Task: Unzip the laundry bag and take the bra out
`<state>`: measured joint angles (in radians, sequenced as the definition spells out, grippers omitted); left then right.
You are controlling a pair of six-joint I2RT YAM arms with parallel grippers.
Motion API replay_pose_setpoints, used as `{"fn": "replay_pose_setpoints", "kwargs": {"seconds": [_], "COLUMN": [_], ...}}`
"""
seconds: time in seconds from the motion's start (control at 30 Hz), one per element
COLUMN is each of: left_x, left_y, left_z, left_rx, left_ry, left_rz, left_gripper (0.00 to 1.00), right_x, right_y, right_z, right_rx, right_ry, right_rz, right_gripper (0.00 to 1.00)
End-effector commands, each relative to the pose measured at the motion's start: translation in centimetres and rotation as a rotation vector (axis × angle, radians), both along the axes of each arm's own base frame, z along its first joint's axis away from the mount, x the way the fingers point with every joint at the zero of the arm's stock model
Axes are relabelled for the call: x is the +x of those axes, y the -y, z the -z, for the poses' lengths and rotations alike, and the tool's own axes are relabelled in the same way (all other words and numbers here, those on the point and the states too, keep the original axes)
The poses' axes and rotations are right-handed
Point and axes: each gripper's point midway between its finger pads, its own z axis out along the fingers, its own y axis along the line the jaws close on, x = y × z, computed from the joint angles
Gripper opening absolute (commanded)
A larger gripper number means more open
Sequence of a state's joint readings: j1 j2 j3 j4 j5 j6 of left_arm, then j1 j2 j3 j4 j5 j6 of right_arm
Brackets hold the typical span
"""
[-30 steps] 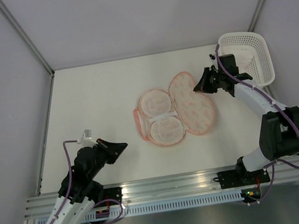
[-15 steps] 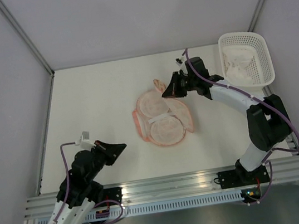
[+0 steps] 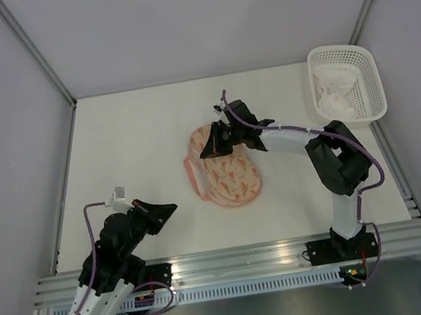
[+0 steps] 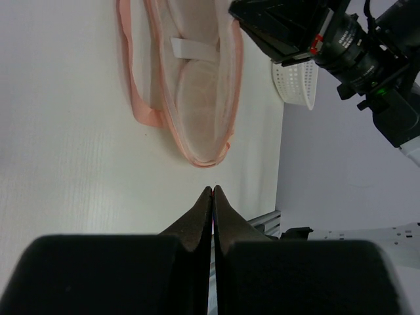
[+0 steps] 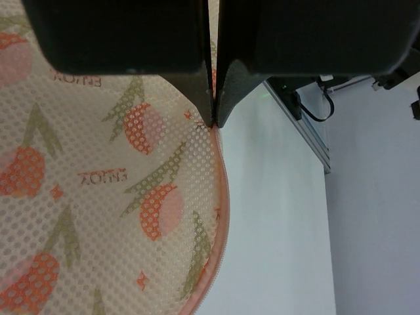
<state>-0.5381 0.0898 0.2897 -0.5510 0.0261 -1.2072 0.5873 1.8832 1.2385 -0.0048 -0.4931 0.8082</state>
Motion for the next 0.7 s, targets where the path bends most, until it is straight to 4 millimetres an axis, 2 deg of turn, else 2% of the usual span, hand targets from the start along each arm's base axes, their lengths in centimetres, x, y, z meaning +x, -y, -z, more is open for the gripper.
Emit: {"fn": "replay_pose_setpoints", "kwargs": {"seconds": [0.0,0.07,0.13,0.17,0.27,0.33,0.4,0.43,0.5,0.53,0.6,0.63,0.67], "left_x": [0.0,0.0,-0.1,-0.1,-0.1,-0.1,-0.1,-0.1,-0.1,-0.1,0.0,0.1,0.3], "left_y": [-0.5,-0.5,-0.6,-0.6,-0.6,-0.6,-0.6,-0.6,-0.6,-0.6,-0.5,-0.5,-0.3], "left_z": [-2.0,-2.0,-2.2,-2.1,-2.1,-2.2,-2.2,-2.3,-2.3,-2.3,-2.1,-2.0,-2.3], "left_rx": [-0.037,-0.036,-0.036,-0.033,-0.034,-0.034,-0.032,-0.033,-0.032,-0.032,-0.028,-0.026,-0.030], "left_ry": [0.026,0.026,0.028,0.024,0.026,0.026,0.023,0.024,0.023,0.022,0.017,0.015,0.028], "left_rz": [-0.032,-0.033,-0.033,-0.033,-0.033,-0.034,-0.034,-0.033,-0.033,-0.033,-0.034,-0.032,-0.031], "left_gripper": [0.02,0.02,0.02,0.02,0.02,0.02,0.02,0.02,0.02,0.02,0.02,0.02,0.03], "right_x": [1.1,0.9,0.8,0.6,0.3,0.5,0.9,0.6,1.9,1.4,2.1,1.5,1.1], "right_y": [-1.6,-1.4,-1.5,-1.7,-1.4,-1.2,-0.9,-0.4,1.6,3.2,5.8,6.8,7.6], "right_z": [0.0,1.5,1.8,1.1,-0.9,-2.9,-6.4,-7.0,-9.6,-9.9,-10.2,-9.7,-10.9], "right_rx": [0.017,-0.020,-0.036,-0.024,-0.032,-0.036,-0.029,-0.053,-0.147,-0.217,-0.352,-0.399,-0.408], "right_ry": [0.031,0.008,0.020,0.036,0.090,0.139,0.219,0.222,0.334,0.337,0.406,0.397,0.427], "right_rz": [0.001,0.004,-0.010,-0.032,-0.051,-0.065,-0.059,-0.057,0.010,0.029,0.075,0.073,0.082], "right_gripper": [0.00,0.03,0.18,0.40,0.63,0.66,0.66,0.70,0.76,0.83,0.98,0.98,0.98]}}
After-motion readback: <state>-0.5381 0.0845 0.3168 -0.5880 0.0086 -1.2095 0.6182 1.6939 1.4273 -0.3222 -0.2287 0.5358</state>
